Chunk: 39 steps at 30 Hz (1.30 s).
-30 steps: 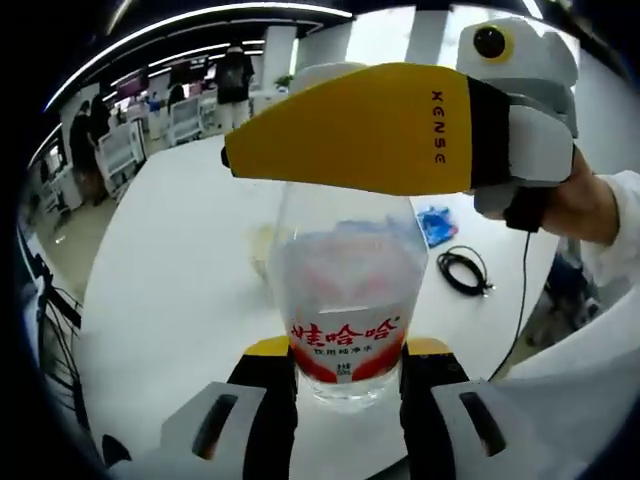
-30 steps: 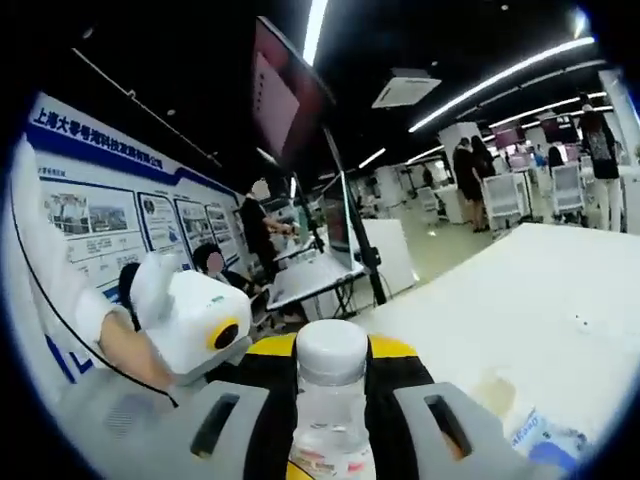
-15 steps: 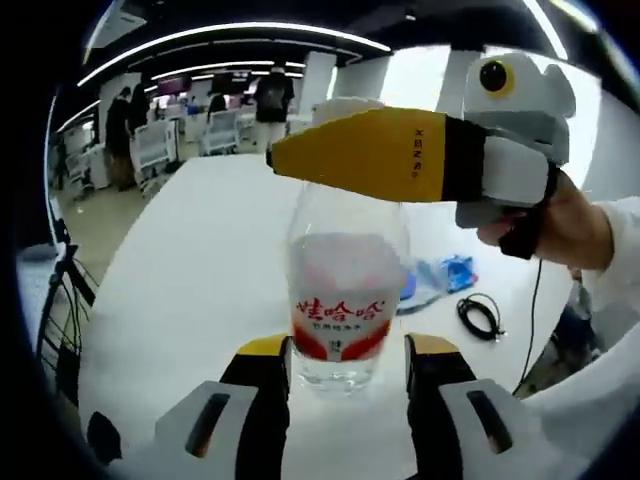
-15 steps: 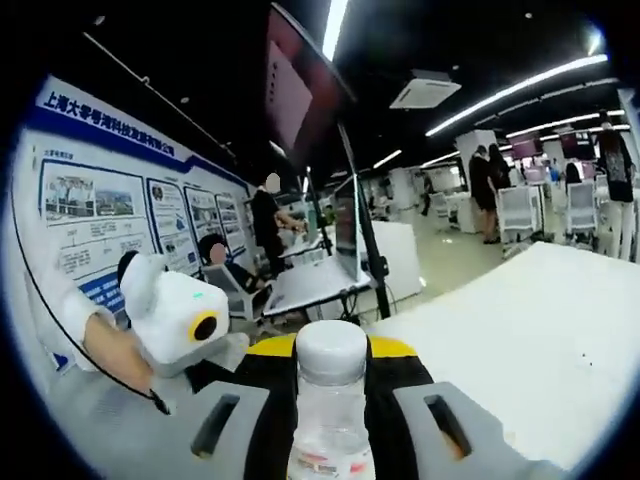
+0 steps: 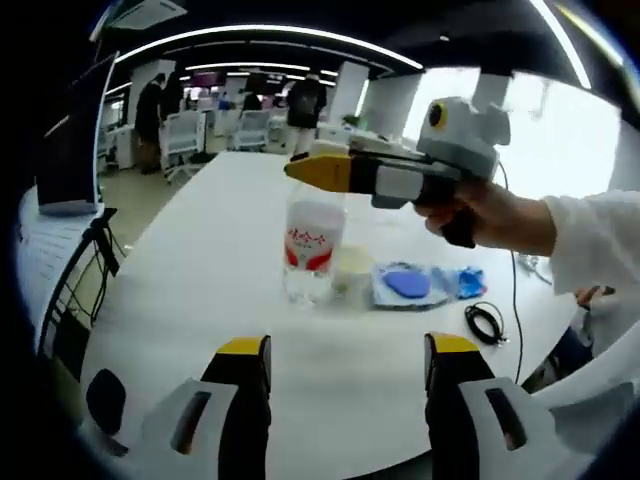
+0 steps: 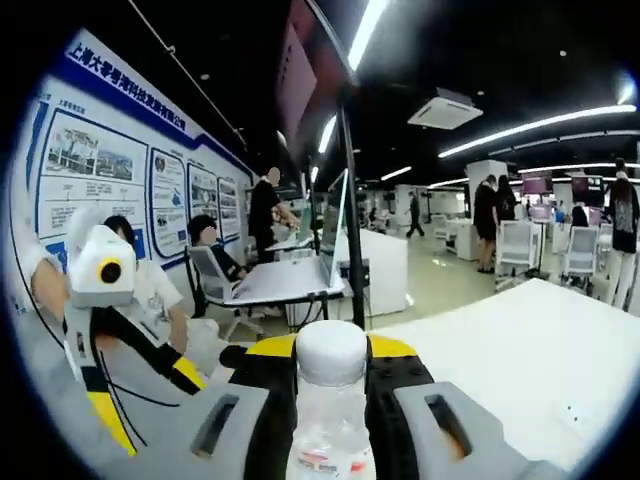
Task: Arrange the tabletop items into an orderly group along one side of the table until the central work area is clear of visible clutter.
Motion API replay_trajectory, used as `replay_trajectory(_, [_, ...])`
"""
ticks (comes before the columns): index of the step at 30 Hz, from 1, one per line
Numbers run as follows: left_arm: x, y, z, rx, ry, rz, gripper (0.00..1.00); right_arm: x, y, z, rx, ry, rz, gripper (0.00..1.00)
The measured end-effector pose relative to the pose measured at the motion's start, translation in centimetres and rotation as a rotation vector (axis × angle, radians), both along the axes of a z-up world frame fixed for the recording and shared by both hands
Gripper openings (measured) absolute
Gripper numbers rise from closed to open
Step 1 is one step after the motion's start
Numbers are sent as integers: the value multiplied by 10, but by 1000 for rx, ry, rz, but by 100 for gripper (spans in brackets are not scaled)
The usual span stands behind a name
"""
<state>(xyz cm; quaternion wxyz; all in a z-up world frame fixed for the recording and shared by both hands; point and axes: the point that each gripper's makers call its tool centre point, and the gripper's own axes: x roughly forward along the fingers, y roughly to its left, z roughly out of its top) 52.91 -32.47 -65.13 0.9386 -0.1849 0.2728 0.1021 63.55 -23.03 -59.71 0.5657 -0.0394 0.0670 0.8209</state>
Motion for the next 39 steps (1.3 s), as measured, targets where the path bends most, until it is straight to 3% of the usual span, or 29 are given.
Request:
replay_trajectory(7, [-5,17,11,-39,-76,92,52,12,11,-19,-14,-18,-23,21])
replay_trajectory(8, [-5,19,13,-35,-87,98,52,17,14,-29,-17,-14,-38,21])
replay_trajectory(14, [-8,18,8,-120,-109,120,51,28,23,-48,-42,-7,-54,21])
replay_trajectory(20, [-6,17,8,-141,-115,129,51,25,24,-66,-61,-44,-23,21])
replay_trajectory(39, [4,5,8,-195,-139,91,51,38,19,-64,-81,-69,7,21])
